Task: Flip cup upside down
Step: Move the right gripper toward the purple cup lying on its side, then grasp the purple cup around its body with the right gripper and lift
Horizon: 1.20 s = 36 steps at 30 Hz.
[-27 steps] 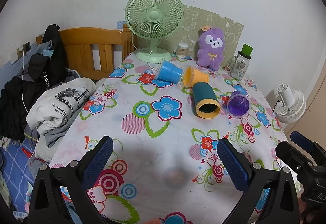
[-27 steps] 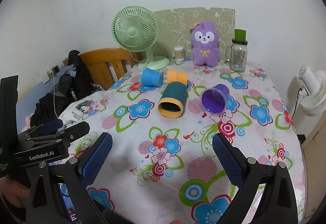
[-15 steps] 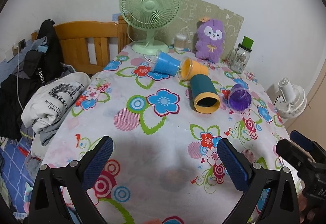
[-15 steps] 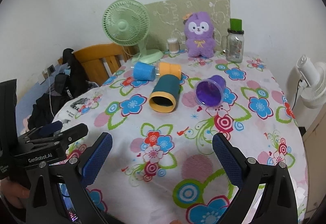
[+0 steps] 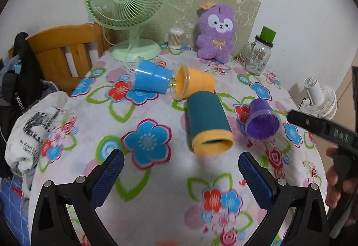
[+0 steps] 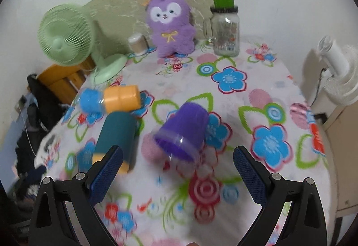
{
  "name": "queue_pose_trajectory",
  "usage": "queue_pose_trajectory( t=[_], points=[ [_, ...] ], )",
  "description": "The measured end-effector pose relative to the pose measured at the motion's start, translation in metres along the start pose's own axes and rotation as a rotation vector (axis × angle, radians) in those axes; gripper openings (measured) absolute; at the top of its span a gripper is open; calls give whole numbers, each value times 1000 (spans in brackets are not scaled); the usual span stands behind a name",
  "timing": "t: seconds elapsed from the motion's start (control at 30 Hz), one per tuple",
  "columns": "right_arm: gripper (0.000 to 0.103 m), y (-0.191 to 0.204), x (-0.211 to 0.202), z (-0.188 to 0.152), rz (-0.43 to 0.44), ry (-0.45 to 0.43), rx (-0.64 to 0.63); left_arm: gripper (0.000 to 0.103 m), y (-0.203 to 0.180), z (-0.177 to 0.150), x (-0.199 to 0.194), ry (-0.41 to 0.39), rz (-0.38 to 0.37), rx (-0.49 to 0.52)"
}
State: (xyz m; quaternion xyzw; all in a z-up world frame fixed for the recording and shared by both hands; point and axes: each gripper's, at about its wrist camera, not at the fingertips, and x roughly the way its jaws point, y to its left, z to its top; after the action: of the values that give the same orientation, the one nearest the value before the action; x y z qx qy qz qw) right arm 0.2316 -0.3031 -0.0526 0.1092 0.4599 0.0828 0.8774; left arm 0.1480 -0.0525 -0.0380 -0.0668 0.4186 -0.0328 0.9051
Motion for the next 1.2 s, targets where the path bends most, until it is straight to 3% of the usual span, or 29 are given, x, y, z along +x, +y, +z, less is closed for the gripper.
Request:
queue_pose_trajectory(
  t=[0.2,0.43,0.53,0.6,0.63,0.83,0.87,1.1,1.2],
  points=[
    [100,-9,51,29,4,99,57,103,-1,12,23,17,1,-17],
    [99,-10,83,36,-6,161,70,103,3,20,33,13,22,-29],
    [89,-10,89,37,-12,170,68,103,5,20,35,16,21,-34],
    [72,-9,95,38,-18,189,61,103,4,20,34,18,22,-35],
    [70,-9,97,38,-20,198,57,103,4,20,34,18,20,-34],
    [66,0,85,38,-4,171,32,103,0,20,30,12,8,-32],
    [59,3,80,38,0,160,22,103,-1,20,28,10,6,-33],
    [59,21,62,38,-1,137,-31,103,-11,24,21,-20,-8,-10],
    [59,22,60,35,4,136,-29,103,-22,27,33,19,10,44]
  ],
)
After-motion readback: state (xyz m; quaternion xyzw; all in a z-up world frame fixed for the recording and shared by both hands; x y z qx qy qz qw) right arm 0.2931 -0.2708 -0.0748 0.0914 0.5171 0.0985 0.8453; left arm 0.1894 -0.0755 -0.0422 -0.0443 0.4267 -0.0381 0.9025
